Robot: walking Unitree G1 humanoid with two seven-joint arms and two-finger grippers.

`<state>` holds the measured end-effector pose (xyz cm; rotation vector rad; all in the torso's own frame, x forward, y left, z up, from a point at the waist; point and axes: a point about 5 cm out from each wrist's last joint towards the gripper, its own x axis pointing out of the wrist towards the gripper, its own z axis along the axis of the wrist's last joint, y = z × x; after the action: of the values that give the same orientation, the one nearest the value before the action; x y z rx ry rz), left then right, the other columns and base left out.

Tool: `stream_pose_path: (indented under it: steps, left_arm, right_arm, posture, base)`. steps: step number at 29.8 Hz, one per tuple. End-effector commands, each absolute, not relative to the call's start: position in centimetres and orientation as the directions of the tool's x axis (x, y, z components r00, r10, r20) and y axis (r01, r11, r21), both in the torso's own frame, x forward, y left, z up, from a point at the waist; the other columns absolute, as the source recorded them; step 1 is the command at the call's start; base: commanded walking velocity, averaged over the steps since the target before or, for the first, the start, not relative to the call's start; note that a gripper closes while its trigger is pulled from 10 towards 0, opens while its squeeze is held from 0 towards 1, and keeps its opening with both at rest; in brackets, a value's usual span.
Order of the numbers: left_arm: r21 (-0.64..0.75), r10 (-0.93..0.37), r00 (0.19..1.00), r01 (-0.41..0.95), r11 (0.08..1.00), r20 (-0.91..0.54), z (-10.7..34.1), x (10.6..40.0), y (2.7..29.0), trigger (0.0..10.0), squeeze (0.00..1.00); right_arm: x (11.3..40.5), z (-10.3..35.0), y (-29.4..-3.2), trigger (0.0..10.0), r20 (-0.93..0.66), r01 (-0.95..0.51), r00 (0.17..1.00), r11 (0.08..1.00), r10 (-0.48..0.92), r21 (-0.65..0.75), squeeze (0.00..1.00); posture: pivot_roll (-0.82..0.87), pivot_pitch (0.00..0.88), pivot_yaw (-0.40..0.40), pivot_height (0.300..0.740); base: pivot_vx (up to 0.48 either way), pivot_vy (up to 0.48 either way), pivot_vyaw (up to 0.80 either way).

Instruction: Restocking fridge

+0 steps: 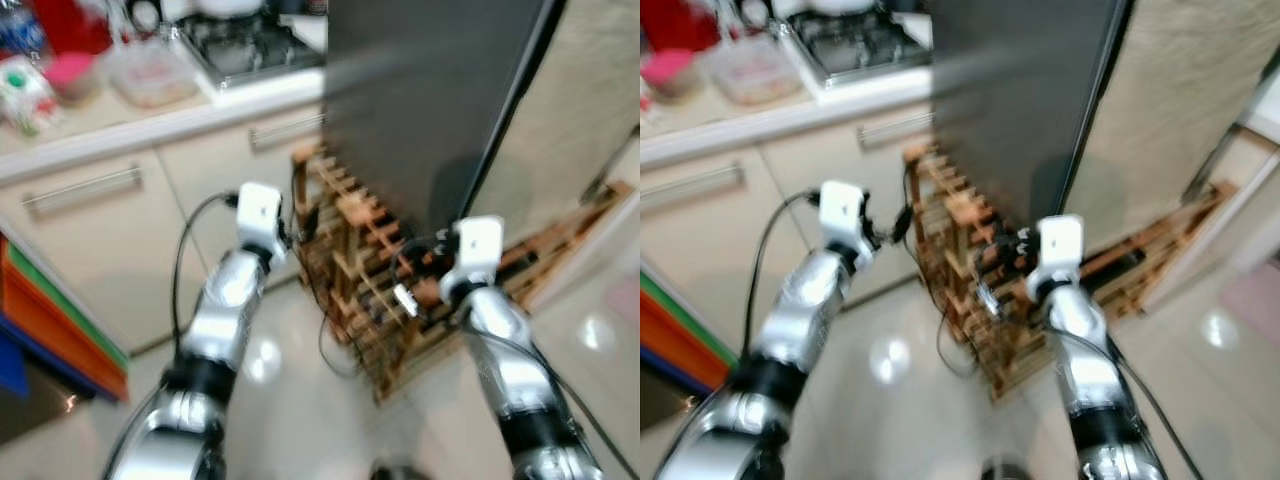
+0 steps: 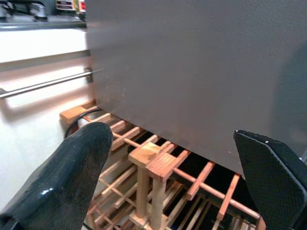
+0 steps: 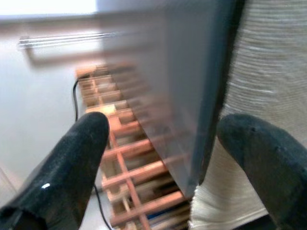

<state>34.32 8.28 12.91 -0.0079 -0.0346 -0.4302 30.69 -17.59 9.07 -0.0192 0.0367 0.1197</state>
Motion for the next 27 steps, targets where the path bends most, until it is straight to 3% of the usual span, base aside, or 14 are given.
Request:
stream_pose_path:
  steps: [1,6,23,27]
  left_arm:
    - [0.004,-0.390,0.921,0.390,0.921,0.020,12.67,34.42,9.47,10.0,0.00]
    - [0.002,-0.390,0.921,0.390,0.921,0.019,12.63,34.41,9.42,10.0,0.00]
    - [-0.005,-0.419,0.908,0.419,0.908,-0.001,12.58,34.54,9.00,10.0,0.00]
    - [-0.009,-0.416,0.909,0.416,0.909,0.004,13.21,35.03,9.12,10.0,0.00]
  right_arm:
    - [30.81,9.33,-17.34,10.0,-0.022,-0.121,0.992,0.993,0.121,-0.010,0.00]
    - [30.86,9.24,-17.29,10.0,-0.033,-0.125,0.992,0.992,0.125,-0.008,0.00]
    - [31.06,9.44,-17.56,10.0,-0.029,-0.120,0.992,0.992,0.119,-0.024,0.00]
    - [30.98,9.38,-17.57,10.0,-0.025,-0.122,0.992,0.992,0.122,-0.034,0.00]
  posture:
    - [-0.05,0.013,0.019,0.740]
    - [-0.05,0.011,0.018,0.740]
    - [-0.06,0.000,0.011,0.740]
    - [-0.06,0.000,0.010,0.740]
  base:
    - [0.000,0.000,0.00]
    - [0.000,0.000,0.00]
    - [0.000,0.000,-0.69]
    - [0.000,0.000,0.00]
